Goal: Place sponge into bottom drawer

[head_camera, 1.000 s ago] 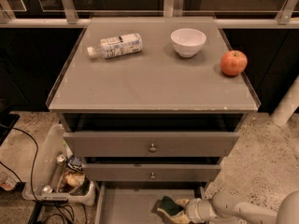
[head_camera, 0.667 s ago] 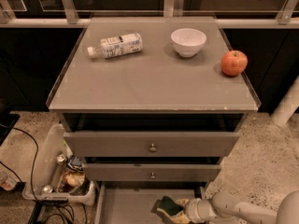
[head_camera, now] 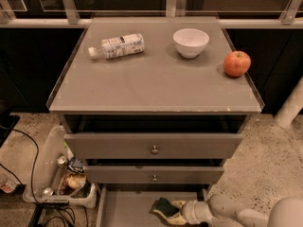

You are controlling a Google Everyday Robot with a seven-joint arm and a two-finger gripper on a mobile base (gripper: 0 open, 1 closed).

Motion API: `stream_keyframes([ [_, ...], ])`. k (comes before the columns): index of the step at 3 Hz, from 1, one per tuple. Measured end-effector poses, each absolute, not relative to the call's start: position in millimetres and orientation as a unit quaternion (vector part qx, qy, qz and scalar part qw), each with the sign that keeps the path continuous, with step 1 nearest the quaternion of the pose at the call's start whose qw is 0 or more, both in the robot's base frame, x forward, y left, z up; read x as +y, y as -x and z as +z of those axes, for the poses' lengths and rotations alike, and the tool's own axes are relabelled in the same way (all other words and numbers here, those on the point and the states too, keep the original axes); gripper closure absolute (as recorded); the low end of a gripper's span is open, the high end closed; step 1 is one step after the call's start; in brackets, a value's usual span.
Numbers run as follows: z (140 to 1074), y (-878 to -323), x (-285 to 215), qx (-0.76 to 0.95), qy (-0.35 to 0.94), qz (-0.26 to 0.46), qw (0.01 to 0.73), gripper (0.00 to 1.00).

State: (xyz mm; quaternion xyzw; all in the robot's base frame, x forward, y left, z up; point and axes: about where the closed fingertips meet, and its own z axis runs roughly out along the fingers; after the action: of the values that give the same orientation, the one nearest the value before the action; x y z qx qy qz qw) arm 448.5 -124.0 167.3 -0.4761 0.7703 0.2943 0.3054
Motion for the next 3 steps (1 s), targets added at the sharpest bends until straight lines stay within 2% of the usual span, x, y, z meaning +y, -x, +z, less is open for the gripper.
stream_keyframes([
  [2,154.8,-463.4,-115.0,0.74,0.488,0.322,0.332,1.0],
  [3,154.8,-463.4,-115.0,0.74,0.488,0.322,0.332,0.82],
])
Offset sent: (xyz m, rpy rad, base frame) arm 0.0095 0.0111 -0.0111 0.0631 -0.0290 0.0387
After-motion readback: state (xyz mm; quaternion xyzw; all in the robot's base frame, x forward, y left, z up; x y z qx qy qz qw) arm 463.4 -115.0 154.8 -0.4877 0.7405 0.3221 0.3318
